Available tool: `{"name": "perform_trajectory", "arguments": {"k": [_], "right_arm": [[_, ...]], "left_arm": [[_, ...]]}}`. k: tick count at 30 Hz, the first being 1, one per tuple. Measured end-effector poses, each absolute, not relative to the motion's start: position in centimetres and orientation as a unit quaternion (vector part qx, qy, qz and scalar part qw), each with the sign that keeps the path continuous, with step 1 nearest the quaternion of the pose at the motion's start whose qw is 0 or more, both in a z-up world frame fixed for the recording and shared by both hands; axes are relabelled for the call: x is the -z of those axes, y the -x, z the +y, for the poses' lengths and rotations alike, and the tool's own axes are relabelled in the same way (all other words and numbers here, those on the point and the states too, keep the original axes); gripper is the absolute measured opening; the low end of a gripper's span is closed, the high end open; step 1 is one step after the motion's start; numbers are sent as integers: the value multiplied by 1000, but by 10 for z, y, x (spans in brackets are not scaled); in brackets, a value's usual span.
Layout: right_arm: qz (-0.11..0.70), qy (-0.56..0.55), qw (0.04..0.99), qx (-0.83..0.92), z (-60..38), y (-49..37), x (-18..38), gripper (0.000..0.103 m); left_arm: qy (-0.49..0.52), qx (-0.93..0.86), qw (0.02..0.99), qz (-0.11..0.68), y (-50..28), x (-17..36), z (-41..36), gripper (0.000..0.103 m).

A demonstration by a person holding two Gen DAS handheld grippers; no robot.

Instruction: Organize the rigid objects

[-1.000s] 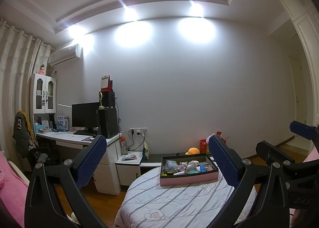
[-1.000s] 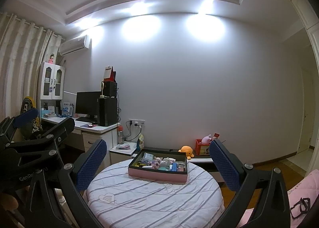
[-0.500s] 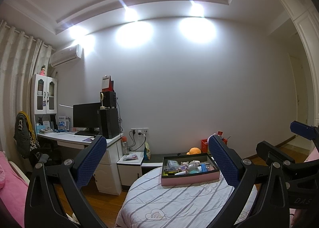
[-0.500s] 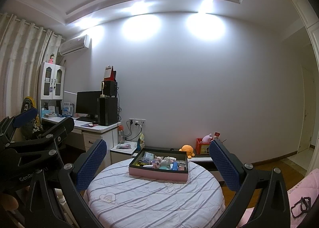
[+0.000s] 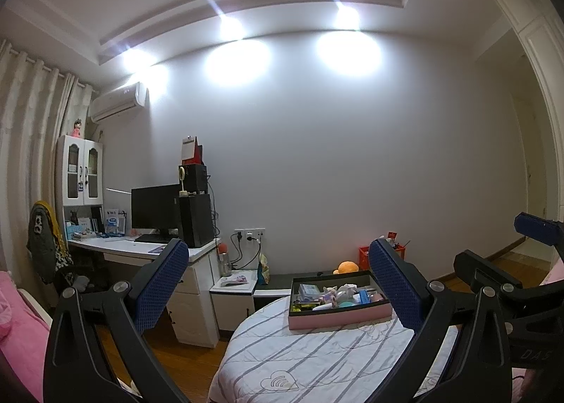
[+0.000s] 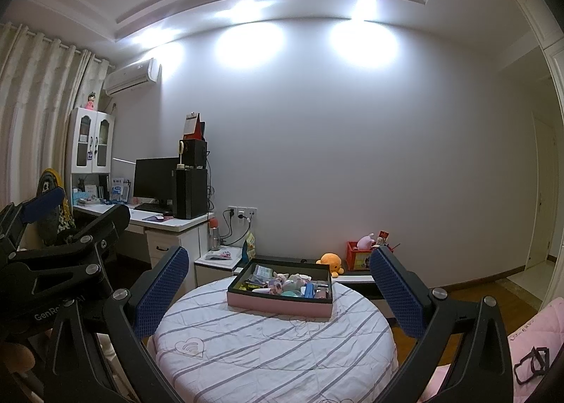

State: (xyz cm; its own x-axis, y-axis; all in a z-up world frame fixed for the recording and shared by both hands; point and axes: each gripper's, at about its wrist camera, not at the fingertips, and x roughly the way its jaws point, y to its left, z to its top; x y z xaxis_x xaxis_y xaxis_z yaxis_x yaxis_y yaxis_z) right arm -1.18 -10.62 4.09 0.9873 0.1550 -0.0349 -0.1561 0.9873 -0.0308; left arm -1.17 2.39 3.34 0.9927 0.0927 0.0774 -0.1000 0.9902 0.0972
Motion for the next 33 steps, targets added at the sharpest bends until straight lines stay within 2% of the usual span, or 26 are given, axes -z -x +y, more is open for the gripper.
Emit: {"name": "perform_trajectory", "arguments": {"k": [33], "right_arm": [[16,16,997,-78,-104,12,-41,103]], "left_arm": [[-52,-54,997,-37,9,-33,18,103]]}}
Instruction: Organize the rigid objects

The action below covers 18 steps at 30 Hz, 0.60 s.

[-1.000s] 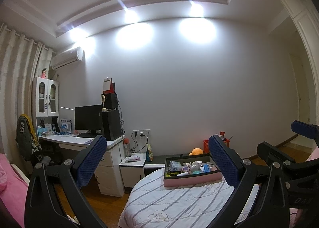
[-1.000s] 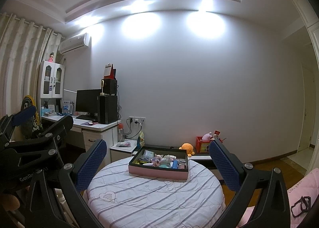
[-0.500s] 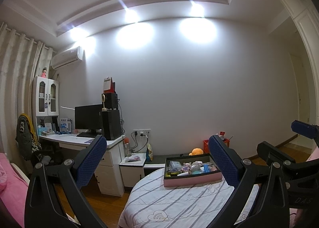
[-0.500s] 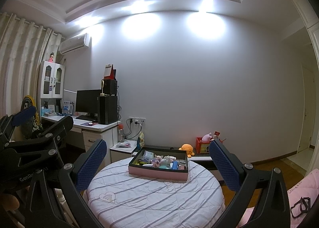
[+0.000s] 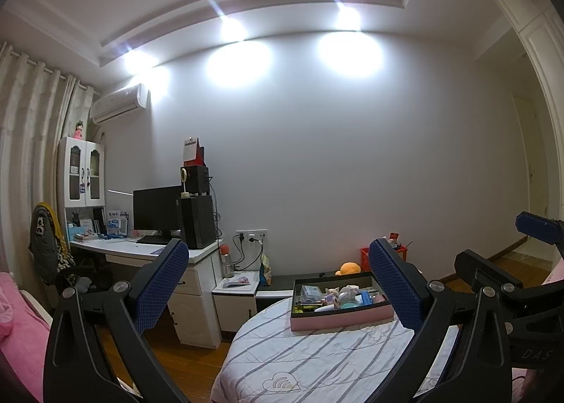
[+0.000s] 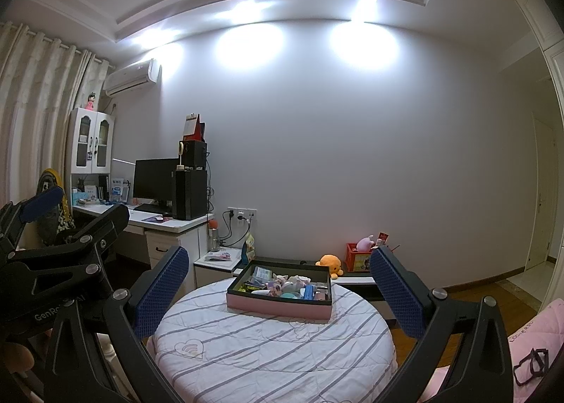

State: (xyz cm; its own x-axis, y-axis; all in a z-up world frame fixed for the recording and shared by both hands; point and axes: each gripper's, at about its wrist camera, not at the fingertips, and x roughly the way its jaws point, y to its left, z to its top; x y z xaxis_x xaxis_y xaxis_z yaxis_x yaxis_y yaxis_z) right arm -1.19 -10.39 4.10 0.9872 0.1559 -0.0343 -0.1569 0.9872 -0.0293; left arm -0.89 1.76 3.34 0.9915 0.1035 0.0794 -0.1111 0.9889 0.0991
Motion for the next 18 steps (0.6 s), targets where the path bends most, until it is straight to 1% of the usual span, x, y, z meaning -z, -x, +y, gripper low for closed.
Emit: {"name": "perform_trajectory", "arguments": {"k": [18], "right_arm": [[17,17,997,-78,-105,10,-41,103]], "left_arm": [[-51,-54,997,-36,9,-33,18,103]]}}
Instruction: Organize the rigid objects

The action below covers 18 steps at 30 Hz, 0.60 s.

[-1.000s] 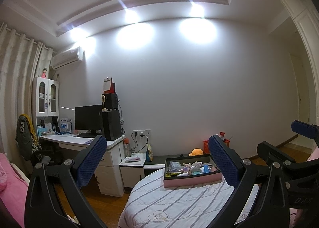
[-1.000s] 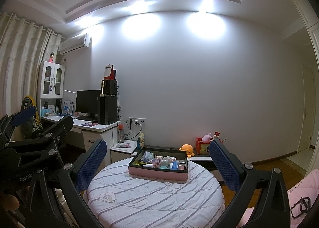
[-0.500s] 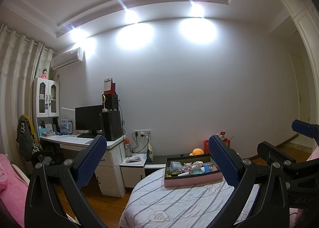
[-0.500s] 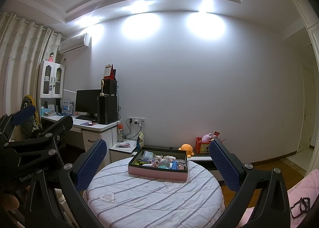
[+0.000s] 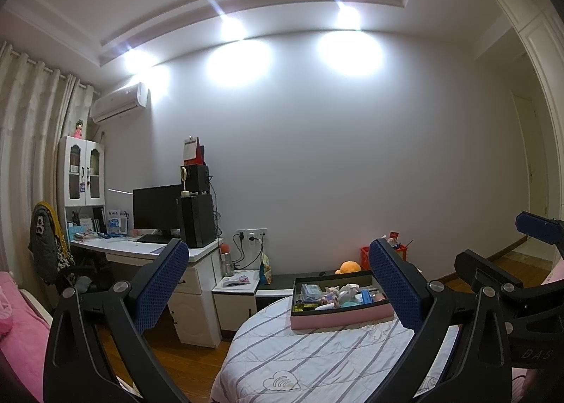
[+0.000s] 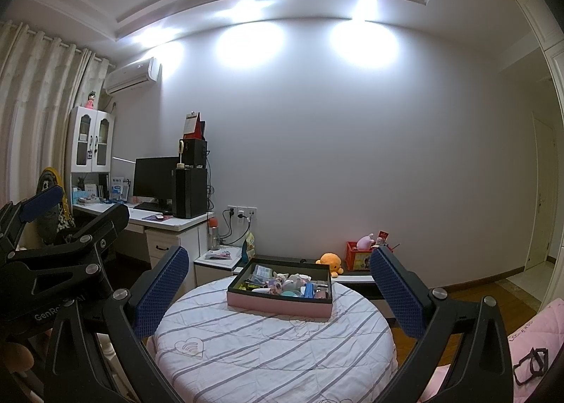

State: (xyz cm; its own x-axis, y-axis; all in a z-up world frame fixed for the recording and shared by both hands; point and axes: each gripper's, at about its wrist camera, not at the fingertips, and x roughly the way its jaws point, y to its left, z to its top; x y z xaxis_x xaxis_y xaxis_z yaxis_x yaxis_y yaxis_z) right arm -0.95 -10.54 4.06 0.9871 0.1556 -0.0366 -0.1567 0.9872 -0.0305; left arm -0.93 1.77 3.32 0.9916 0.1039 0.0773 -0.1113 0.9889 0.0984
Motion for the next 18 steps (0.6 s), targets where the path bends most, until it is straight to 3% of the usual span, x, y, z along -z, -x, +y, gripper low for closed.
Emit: {"name": "perform_trajectory", "arguments": {"k": [18], "right_arm": [[19,16,997,-79,-104,9,-39,103]], "left_arm": [[-51,-54,997,-36,9,-34,18,103]]}}
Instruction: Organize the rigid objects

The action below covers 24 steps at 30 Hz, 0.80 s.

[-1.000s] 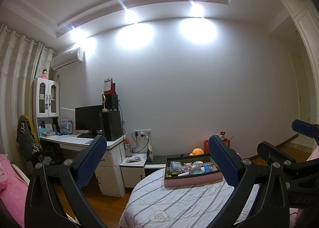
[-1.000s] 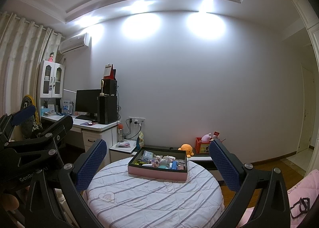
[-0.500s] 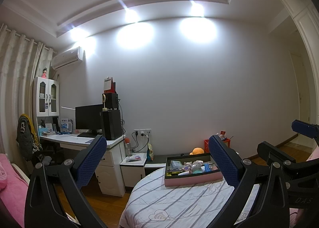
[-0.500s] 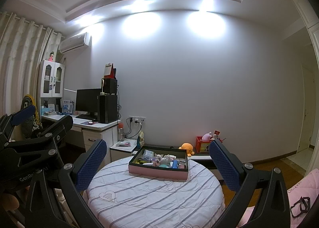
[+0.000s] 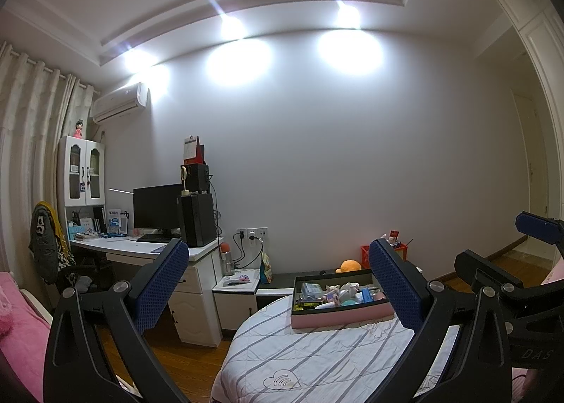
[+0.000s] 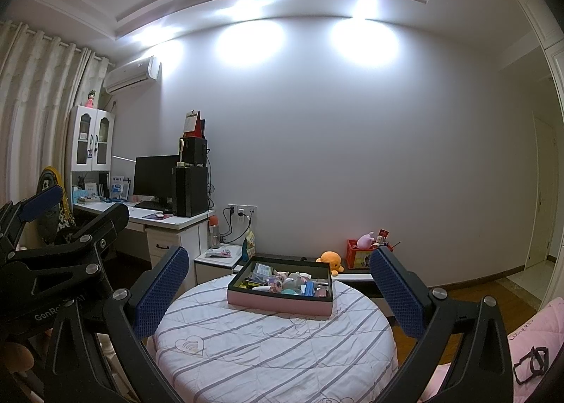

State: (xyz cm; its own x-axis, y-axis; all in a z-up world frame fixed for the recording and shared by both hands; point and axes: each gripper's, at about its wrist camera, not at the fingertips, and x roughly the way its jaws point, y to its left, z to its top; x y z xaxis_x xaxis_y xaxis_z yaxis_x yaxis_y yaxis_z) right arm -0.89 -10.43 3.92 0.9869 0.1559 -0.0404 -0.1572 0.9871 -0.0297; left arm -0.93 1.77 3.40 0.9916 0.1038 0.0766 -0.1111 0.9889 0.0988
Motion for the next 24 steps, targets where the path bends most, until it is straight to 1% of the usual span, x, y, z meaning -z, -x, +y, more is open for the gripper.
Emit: {"name": "perform_trajectory", "arguments": {"k": [24], "right_arm": [[20,17,997,-78,-104,9,-40,103]], "left_arm": [[-54,-57,996,-36,11,-32,21,103]]}}
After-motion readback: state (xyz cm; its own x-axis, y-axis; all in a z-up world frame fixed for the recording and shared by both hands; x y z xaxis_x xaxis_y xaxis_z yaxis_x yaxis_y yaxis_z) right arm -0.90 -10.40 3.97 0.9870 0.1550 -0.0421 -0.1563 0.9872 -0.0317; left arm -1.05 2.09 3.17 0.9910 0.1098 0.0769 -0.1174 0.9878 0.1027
